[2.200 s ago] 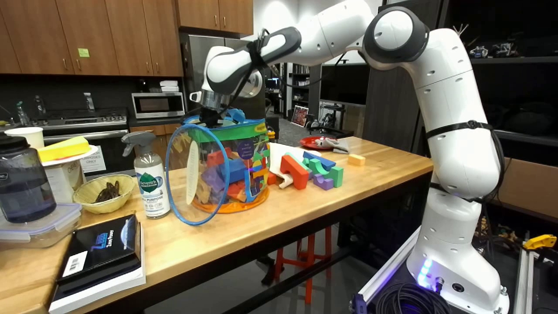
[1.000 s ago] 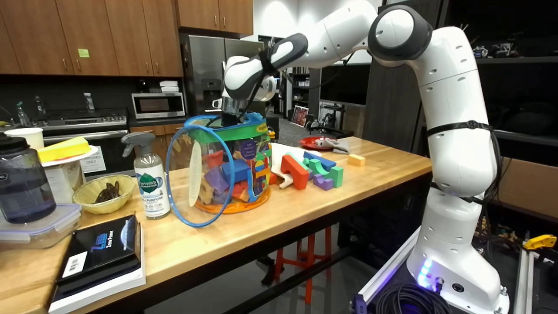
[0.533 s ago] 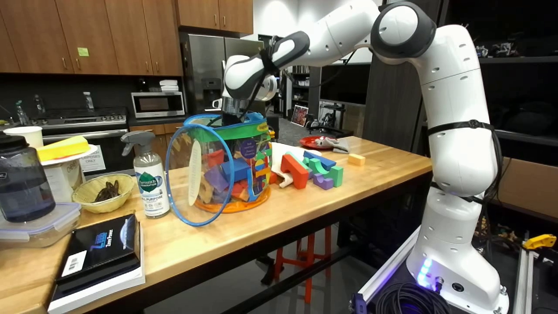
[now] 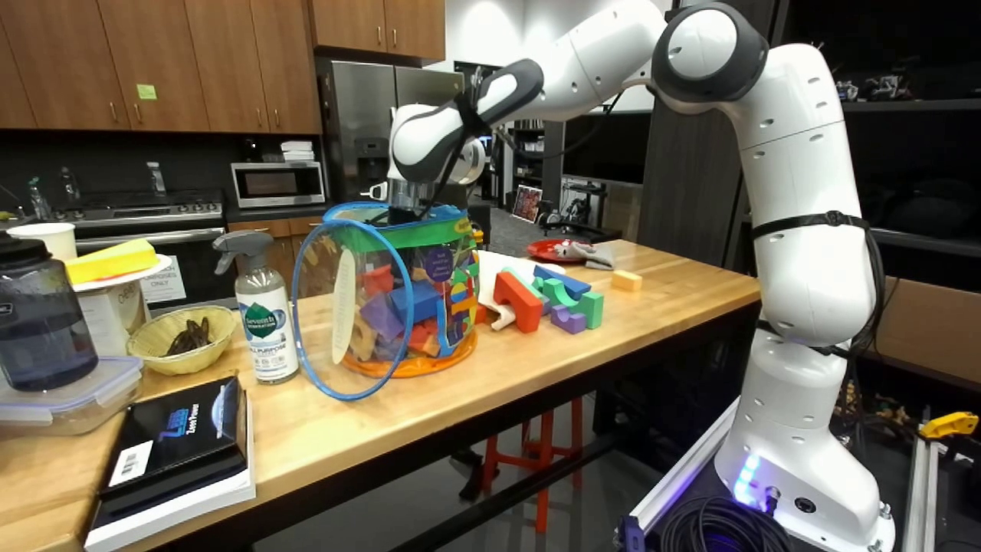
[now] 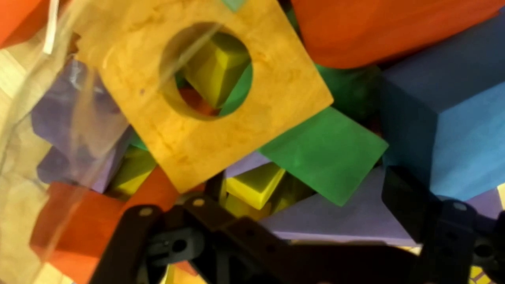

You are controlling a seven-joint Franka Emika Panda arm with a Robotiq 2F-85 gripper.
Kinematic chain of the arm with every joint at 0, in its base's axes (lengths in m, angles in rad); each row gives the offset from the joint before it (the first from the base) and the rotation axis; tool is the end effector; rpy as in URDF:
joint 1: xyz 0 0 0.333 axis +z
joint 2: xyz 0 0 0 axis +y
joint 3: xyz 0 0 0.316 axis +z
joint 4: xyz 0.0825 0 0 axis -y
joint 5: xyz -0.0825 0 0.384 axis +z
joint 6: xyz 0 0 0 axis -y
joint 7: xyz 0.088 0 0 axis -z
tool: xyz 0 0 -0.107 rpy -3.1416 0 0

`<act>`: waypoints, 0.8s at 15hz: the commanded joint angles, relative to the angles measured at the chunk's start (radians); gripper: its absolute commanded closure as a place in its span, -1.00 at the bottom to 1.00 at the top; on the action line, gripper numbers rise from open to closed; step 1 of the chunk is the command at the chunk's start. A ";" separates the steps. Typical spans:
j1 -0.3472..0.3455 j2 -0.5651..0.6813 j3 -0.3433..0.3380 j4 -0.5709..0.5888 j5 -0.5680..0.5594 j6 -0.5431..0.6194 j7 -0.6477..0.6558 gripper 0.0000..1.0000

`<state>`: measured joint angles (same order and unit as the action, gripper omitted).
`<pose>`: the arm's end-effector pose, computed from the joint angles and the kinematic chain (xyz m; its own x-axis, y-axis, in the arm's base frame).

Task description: Remove a triangular green block from the clear bag and put it on the table

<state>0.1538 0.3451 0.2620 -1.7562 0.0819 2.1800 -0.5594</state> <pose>0.6020 0.2534 0.3869 0.6099 0.7772 0.1546 0.7921 -0.6037 -0.0897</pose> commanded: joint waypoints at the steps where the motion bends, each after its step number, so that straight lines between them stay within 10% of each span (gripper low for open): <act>1: -0.002 -0.027 0.002 -0.030 -0.004 0.004 -0.004 -1.00; 2: -0.002 -0.029 0.003 -0.033 -0.004 0.008 -0.007 -0.54; 12: -0.003 -0.043 0.009 -0.028 0.008 -0.002 -0.008 0.84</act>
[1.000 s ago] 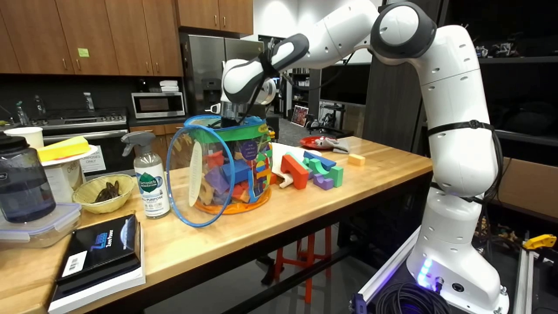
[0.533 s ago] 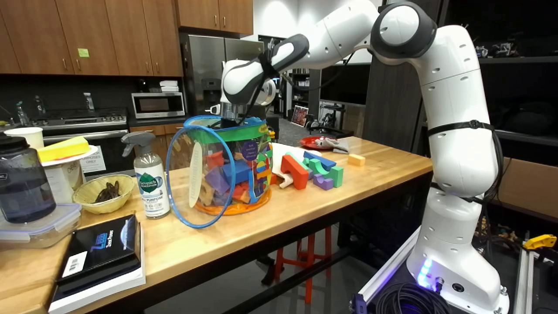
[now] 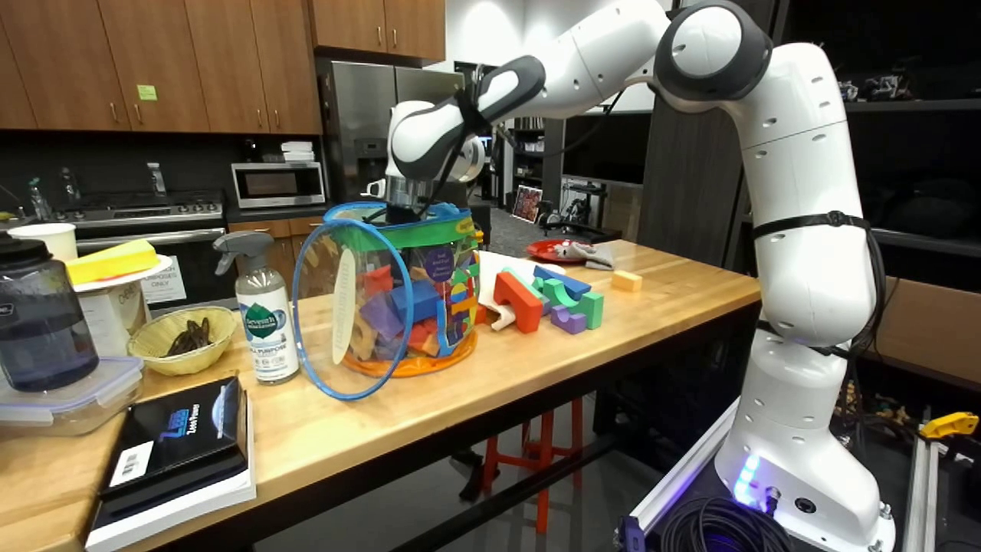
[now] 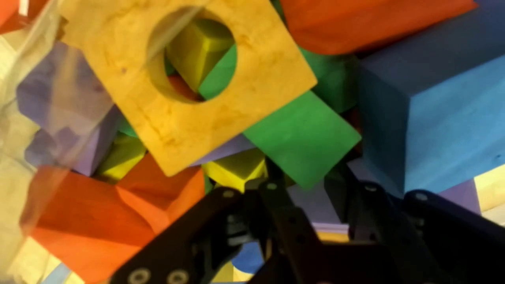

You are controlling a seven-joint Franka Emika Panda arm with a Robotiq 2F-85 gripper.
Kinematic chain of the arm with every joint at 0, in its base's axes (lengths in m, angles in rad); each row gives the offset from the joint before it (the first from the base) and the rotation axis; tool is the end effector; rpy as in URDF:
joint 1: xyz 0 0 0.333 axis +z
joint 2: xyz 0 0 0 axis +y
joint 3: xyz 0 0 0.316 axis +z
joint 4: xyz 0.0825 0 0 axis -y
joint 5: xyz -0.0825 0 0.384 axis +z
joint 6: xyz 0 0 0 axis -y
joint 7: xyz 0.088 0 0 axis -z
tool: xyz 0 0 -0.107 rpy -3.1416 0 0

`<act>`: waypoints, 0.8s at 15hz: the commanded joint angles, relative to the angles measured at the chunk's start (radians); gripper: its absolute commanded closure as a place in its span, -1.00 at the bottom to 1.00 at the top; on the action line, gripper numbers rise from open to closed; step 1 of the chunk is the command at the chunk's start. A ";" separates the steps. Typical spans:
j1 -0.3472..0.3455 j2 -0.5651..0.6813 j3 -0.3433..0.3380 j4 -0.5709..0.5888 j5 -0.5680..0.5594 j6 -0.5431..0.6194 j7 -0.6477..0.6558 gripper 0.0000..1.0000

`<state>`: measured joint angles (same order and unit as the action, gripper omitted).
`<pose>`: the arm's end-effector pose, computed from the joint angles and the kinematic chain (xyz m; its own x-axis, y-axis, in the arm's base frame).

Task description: Remove a triangular green block from the clear bag and put it on the table

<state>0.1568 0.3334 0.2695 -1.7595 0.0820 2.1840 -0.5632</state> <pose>0.5985 0.2591 0.3935 0.5974 0.7846 0.1655 0.8012 -0.5927 -0.0824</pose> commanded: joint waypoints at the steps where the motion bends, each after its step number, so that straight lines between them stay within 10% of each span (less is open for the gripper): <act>1: -0.010 -0.033 0.006 -0.022 0.026 -0.015 -0.004 0.89; 12: -0.008 -0.090 -0.001 -0.018 0.091 -0.024 0.033 1.00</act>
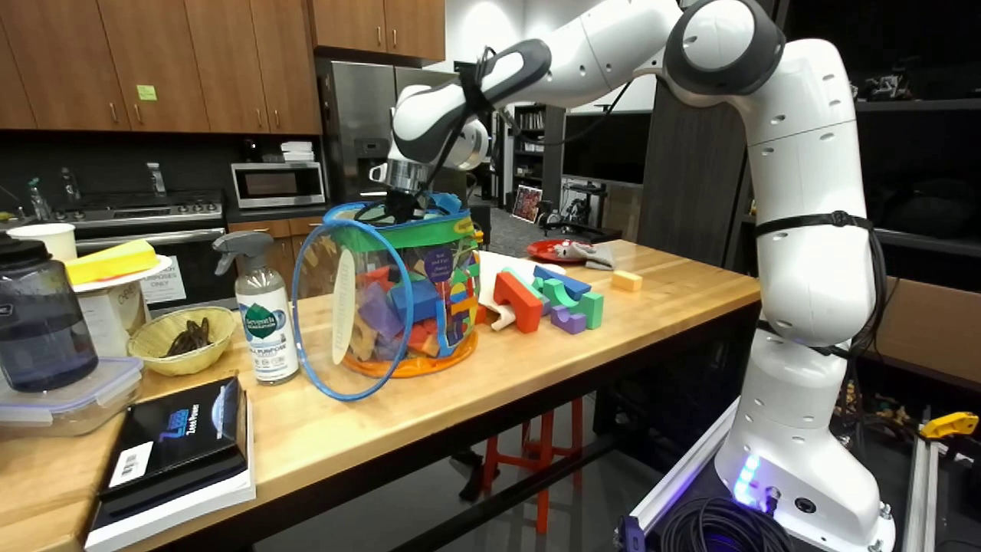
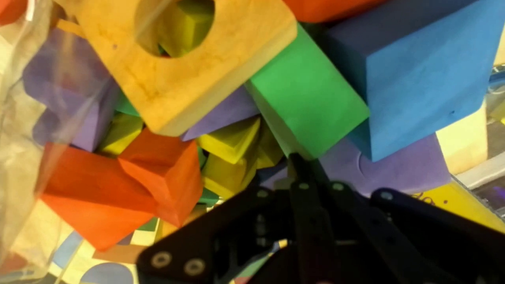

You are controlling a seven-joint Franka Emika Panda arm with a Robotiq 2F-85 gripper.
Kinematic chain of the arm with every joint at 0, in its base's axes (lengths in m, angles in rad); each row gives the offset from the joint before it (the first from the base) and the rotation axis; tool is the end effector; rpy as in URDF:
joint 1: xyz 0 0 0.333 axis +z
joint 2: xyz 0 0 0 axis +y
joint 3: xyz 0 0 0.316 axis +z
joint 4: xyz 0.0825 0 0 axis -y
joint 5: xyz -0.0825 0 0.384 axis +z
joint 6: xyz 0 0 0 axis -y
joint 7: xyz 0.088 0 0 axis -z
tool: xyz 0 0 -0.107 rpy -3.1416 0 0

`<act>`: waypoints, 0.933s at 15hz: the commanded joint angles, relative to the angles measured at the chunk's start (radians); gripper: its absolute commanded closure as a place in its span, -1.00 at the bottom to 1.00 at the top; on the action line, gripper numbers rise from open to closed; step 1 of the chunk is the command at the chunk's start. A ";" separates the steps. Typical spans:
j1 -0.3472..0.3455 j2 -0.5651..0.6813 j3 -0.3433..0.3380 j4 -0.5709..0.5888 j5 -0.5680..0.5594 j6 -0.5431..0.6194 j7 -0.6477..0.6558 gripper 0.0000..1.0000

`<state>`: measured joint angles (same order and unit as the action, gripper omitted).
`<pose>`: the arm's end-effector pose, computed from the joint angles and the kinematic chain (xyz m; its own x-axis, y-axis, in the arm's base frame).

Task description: Remove a triangular green block from the clear bag and put it on the table

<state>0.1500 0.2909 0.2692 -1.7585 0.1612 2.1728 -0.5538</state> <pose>0.5953 0.2571 0.4202 0.6367 0.7403 0.2160 0.7699 -0.6263 -0.1228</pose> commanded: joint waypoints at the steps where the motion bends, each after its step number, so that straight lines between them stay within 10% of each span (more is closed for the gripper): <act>1: 0.001 -0.056 0.000 -0.021 0.010 -0.010 0.032 0.99; 14: 0.039 -0.177 -0.007 -0.032 -0.004 0.021 0.161 0.99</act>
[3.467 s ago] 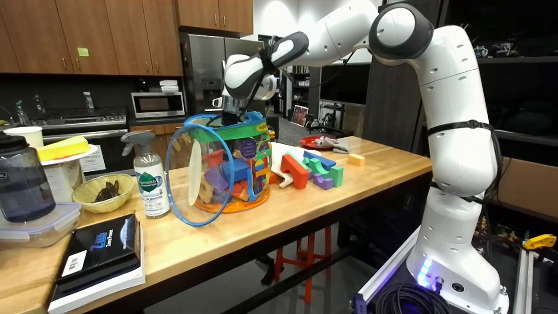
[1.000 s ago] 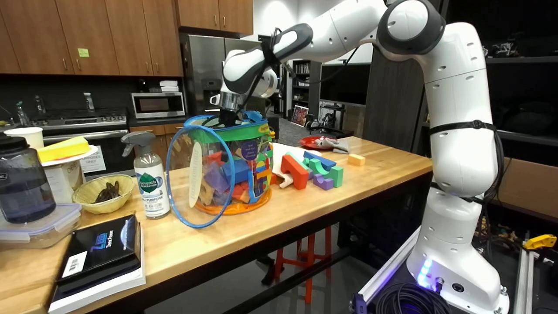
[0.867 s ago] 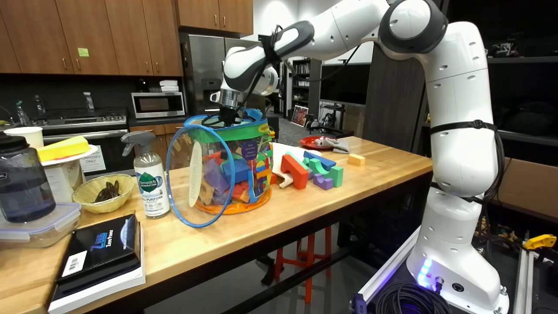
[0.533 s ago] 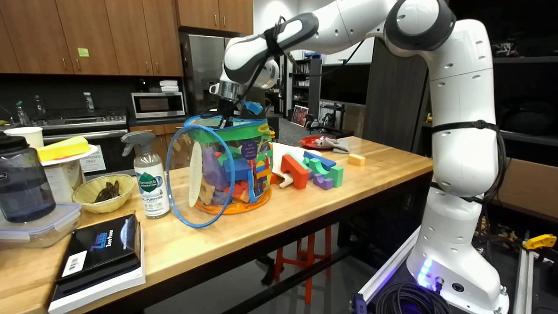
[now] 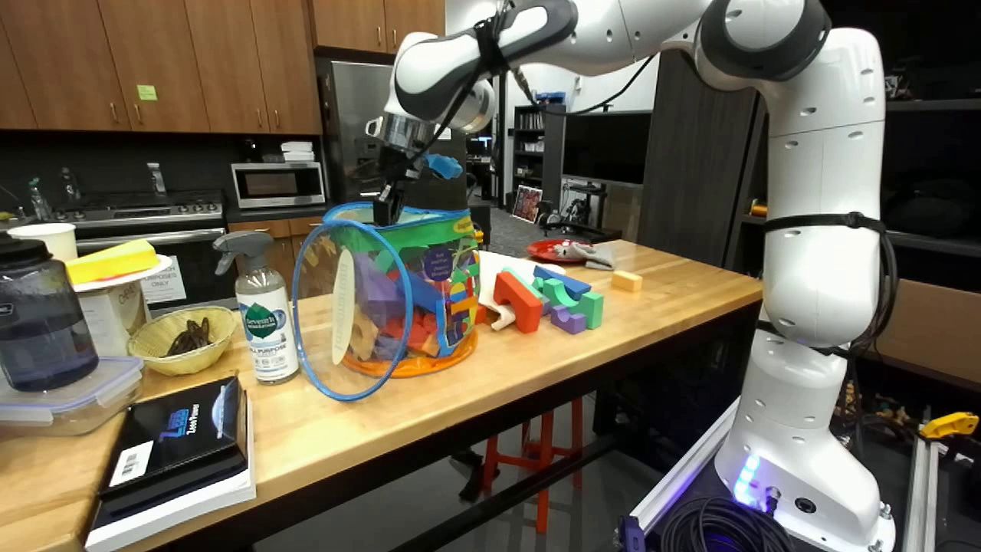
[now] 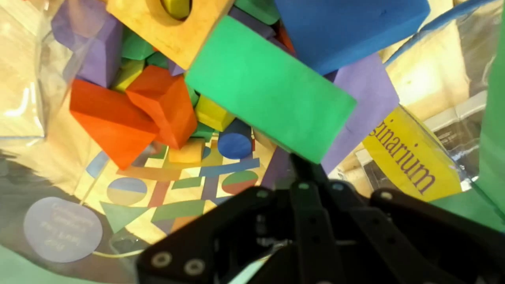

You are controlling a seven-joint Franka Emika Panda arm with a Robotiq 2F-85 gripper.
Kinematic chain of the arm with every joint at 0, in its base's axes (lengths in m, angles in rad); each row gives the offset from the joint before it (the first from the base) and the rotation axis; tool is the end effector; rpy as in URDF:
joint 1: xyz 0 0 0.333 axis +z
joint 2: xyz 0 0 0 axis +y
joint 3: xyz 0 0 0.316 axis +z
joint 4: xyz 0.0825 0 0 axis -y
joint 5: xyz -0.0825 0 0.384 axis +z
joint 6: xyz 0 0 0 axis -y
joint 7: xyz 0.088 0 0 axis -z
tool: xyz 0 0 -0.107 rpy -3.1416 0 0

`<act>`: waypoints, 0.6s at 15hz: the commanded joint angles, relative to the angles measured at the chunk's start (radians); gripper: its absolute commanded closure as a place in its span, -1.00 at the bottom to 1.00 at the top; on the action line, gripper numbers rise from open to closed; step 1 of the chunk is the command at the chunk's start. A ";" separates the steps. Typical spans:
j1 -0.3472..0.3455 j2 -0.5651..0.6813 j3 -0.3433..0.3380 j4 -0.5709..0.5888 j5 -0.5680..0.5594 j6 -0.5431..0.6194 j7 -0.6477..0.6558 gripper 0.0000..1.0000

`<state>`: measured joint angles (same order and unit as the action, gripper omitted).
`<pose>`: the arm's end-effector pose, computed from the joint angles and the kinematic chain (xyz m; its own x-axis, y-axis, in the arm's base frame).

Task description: Remove a triangular green block from the clear bag and put it on the table

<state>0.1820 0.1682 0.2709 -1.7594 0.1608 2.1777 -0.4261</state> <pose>0.5715 0.2741 0.4964 0.6765 0.6722 0.3008 0.7198 -0.6899 -0.0770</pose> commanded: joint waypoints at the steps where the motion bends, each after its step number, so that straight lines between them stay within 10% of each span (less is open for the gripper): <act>1: 0.007 -0.064 -0.010 -0.032 -0.003 0.020 0.041 0.99; 9: 0.006 -0.131 -0.026 -0.039 -0.015 0.065 0.106 0.99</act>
<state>0.1824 0.0887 0.2618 -1.7680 0.1588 2.2190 -0.3527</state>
